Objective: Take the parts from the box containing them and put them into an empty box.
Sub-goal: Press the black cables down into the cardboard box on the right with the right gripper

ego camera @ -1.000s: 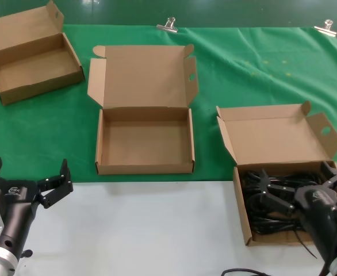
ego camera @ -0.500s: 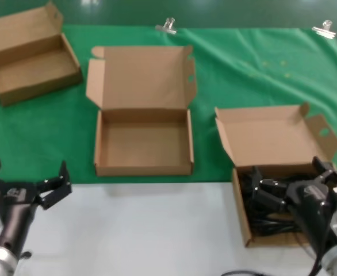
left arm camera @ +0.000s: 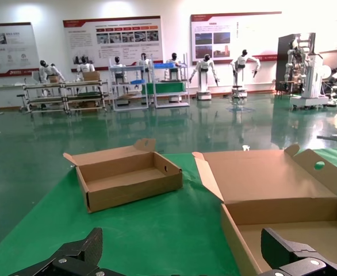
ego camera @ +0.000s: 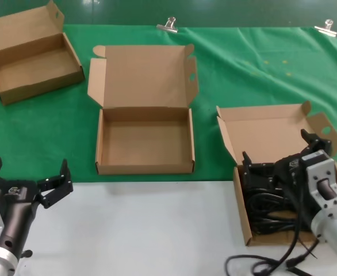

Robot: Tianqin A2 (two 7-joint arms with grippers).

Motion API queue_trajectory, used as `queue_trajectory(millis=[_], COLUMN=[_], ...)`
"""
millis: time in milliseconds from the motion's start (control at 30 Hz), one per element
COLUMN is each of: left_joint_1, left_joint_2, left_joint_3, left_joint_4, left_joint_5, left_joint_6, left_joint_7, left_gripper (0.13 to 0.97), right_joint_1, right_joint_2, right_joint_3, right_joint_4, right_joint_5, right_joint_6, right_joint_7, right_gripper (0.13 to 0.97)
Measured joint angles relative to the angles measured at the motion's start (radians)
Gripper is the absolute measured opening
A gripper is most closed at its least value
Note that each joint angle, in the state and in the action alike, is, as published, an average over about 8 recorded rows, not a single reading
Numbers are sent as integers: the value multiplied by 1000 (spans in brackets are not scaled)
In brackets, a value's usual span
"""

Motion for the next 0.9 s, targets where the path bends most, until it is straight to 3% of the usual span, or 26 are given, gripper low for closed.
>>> queue_trajectory(millis=[233,433,600,900], left_joint_1=[0,0,0,0], left_joint_2=[0,0,0,0], left_joint_3=[0,0,0,0], left_joint_4=[0,0,0,0], left_joint_5=[0,0,0,0], left_joint_6=[0,0,0,0], left_joint_7=[0,0,0,0], left_gripper=[966,966,966,966], right_joint_1=[149,259,318,332], right_joint_2=[207,333,400,469], right_joint_3=[-289,-472,-545,-573], right_joint_4=[121,200,241,301], right_joint_5=[288,393,415,423], right_joint_6=[224,338,369,362], right_joint_7=[-234,-368,-498,-697], right_gripper=[966,966,966,966])
